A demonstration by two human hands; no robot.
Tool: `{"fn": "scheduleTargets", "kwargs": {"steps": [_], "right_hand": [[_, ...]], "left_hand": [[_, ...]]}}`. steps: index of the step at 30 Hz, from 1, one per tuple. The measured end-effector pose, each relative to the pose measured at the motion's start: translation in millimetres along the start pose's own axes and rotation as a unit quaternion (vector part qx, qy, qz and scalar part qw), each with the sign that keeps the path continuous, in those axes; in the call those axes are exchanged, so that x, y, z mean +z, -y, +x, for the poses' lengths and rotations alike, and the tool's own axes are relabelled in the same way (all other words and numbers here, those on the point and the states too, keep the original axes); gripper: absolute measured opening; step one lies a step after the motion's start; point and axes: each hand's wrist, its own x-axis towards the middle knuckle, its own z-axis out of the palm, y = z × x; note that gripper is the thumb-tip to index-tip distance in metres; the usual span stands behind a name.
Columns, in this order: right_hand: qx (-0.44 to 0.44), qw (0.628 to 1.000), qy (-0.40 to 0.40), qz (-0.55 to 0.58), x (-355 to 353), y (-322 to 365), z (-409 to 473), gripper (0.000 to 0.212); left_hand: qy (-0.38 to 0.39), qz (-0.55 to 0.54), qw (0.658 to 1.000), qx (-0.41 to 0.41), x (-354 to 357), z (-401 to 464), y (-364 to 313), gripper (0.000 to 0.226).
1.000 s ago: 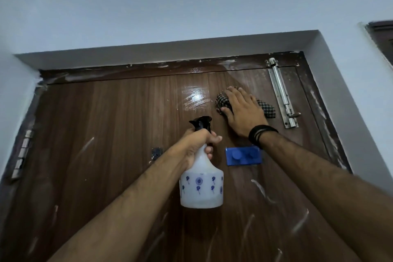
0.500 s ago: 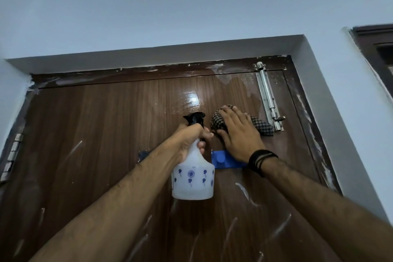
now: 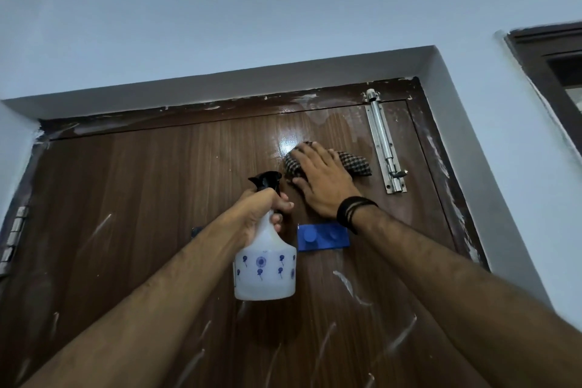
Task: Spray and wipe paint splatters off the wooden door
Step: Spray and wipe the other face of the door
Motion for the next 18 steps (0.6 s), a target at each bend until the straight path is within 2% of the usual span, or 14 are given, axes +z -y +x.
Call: {"fn": "scheduleTargets", "kwargs": {"steps": [3, 9, 13, 15, 18], "right_hand": [[-0.060, 0.997, 0.037, -0.025, -2, -19, -22, 0.058], [-0.016, 0.998, 0.046, -0.048, -13, -56, -64, 0.058], [-0.009, 0.998, 0.060, 0.001, -11, -49, -62, 0.059], [-0.038, 0.995, 0.090, 0.011, -9, -39, -55, 0.068], [-0.089, 0.989, 0.118, 0.006, 1, -13, -49, 0.064]], "left_hand": [[0.004, 0.002, 1.000, -0.011, 4, 0, 10, 0.018], [0.040, 0.005, 0.999, -0.033, -2, 2, 20, 0.017], [0.043, 0.002, 0.999, -0.024, -13, 6, 18, 0.018], [0.051, -0.005, 0.998, -0.020, -15, 8, 17, 0.018], [0.064, -0.022, 0.998, -0.012, -13, 13, 17, 0.019]]}}
